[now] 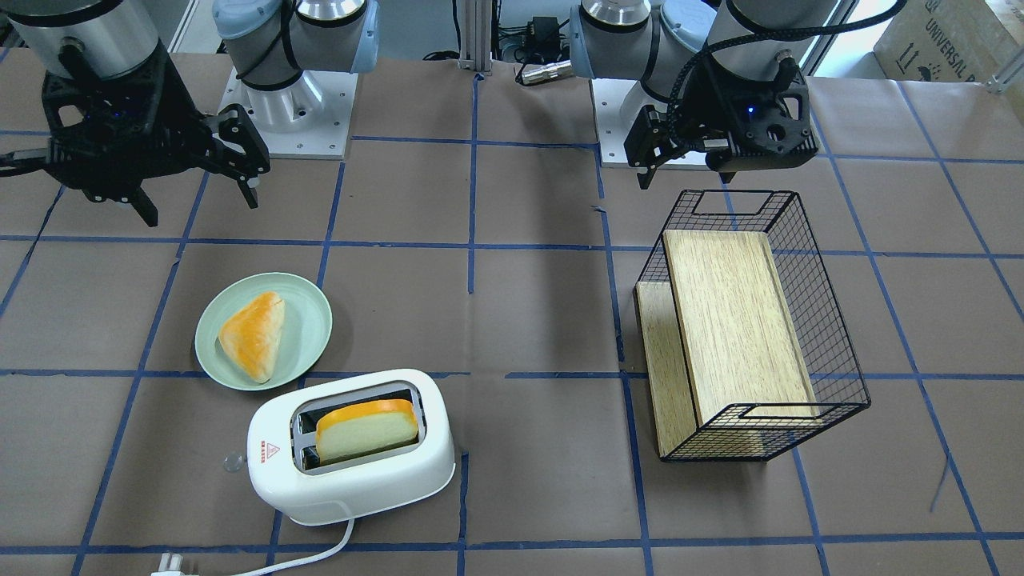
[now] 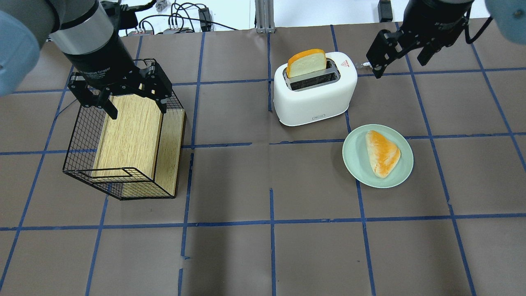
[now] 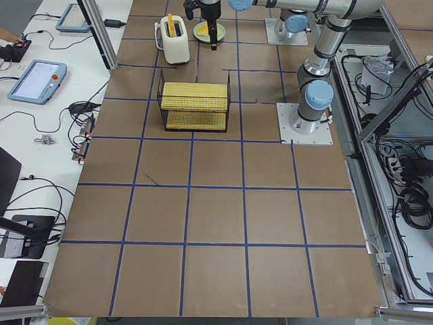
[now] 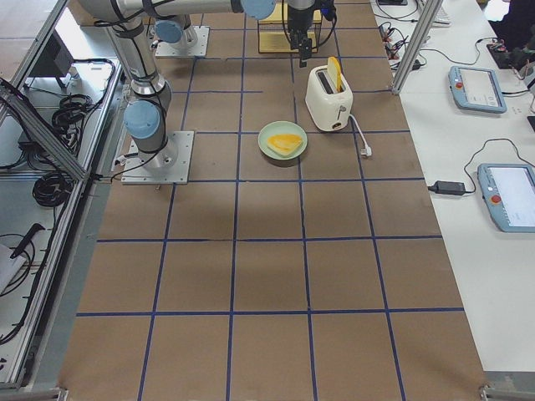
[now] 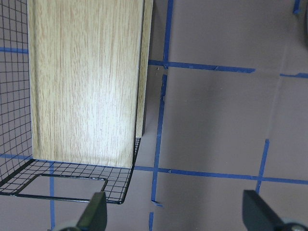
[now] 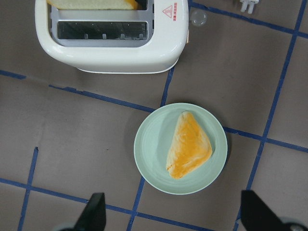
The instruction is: Press toaster with right arm
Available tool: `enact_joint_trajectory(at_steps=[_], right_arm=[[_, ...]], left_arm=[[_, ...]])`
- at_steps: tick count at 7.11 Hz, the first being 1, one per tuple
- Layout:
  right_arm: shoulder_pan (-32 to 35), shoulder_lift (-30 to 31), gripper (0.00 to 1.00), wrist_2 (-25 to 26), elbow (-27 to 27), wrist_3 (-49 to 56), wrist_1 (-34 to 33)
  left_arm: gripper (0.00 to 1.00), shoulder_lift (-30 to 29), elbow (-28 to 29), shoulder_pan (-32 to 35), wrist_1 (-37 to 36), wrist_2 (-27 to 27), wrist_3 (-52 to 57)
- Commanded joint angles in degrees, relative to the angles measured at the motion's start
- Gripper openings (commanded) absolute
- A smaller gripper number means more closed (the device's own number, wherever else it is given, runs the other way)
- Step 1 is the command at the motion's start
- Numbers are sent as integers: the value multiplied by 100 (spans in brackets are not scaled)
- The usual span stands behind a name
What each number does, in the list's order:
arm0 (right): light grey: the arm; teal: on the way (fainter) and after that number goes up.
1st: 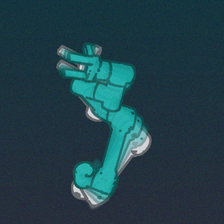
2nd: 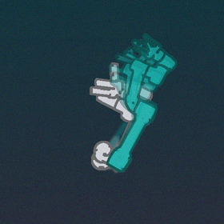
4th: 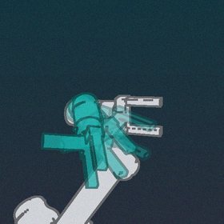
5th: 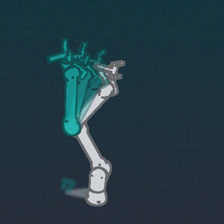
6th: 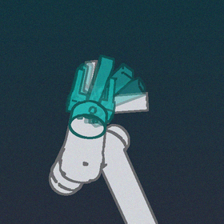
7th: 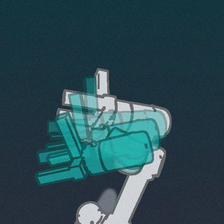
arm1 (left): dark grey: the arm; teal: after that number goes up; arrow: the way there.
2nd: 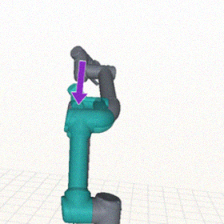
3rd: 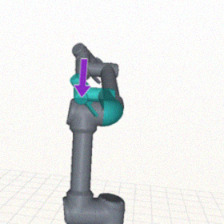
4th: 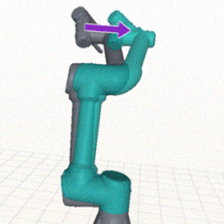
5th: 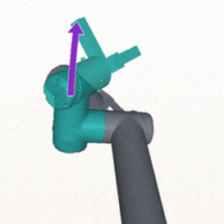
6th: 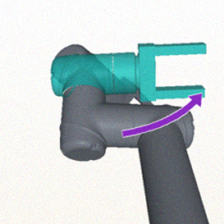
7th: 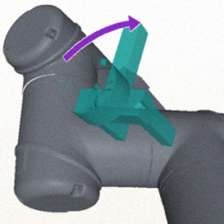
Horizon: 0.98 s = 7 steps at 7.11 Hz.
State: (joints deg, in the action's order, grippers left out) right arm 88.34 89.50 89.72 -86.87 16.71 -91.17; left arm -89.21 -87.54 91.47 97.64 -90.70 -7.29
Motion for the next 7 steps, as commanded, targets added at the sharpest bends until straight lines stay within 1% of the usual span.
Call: enact_joint_trajectory(at_steps=[1, 7], right_arm=[[-1, 165, 100, 134, -287, -53, -42], [-72, 112, 100, 134, -313, -36, -50]], left_arm=[[100, 0, 0, 3, 1, 0, 0], [100, 0, 0, 3, -8, 0, 0]])
